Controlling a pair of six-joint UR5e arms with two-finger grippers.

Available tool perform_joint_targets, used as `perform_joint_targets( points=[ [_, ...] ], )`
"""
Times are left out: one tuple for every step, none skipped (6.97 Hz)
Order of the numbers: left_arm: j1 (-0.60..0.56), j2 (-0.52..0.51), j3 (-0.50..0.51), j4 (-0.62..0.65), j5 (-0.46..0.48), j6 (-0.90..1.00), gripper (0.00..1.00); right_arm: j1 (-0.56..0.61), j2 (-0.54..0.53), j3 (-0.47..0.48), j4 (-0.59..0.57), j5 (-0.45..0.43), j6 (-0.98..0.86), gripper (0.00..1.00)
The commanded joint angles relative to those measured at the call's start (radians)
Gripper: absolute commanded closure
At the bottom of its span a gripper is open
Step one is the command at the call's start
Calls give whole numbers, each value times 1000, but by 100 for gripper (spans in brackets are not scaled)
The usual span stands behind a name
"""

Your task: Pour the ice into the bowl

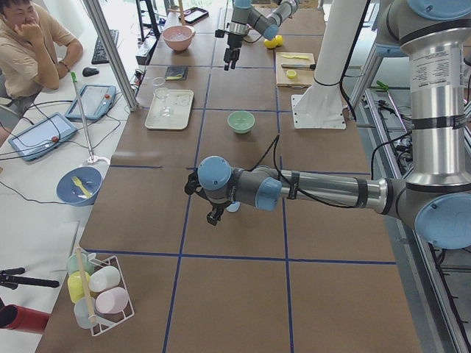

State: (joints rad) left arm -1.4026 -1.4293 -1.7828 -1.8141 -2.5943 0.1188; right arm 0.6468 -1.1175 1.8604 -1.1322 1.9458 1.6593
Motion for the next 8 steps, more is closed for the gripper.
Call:
perform_joint_targets(
  points=[
    [156,-14,-19,-290,3,-450,0,20,-33,32,0,-1,5,0],
    [187,-17,-23,-559,10,-638,0,28,-50,49,0,-1,5,0],
    [198,6,-24,-686,17,-695,0,31,-59,49,0,-4,5,0],
    [201,6,-26,-720,19,-734,0,31,-70,48,0,-5,2,0],
    [218,6,-33,-766,78,-880,0,31,-77,48,0,-5,4,0],
    [332,32,-40,-842,303,-1033,0,30,-81,51,0,-5,7,0],
    [514,96,-55,-885,638,-1076,0,30,-81,51,2,-5,7,0],
    [575,163,-93,-890,768,-1076,0,28,-81,51,2,-7,7,0]
  ],
)
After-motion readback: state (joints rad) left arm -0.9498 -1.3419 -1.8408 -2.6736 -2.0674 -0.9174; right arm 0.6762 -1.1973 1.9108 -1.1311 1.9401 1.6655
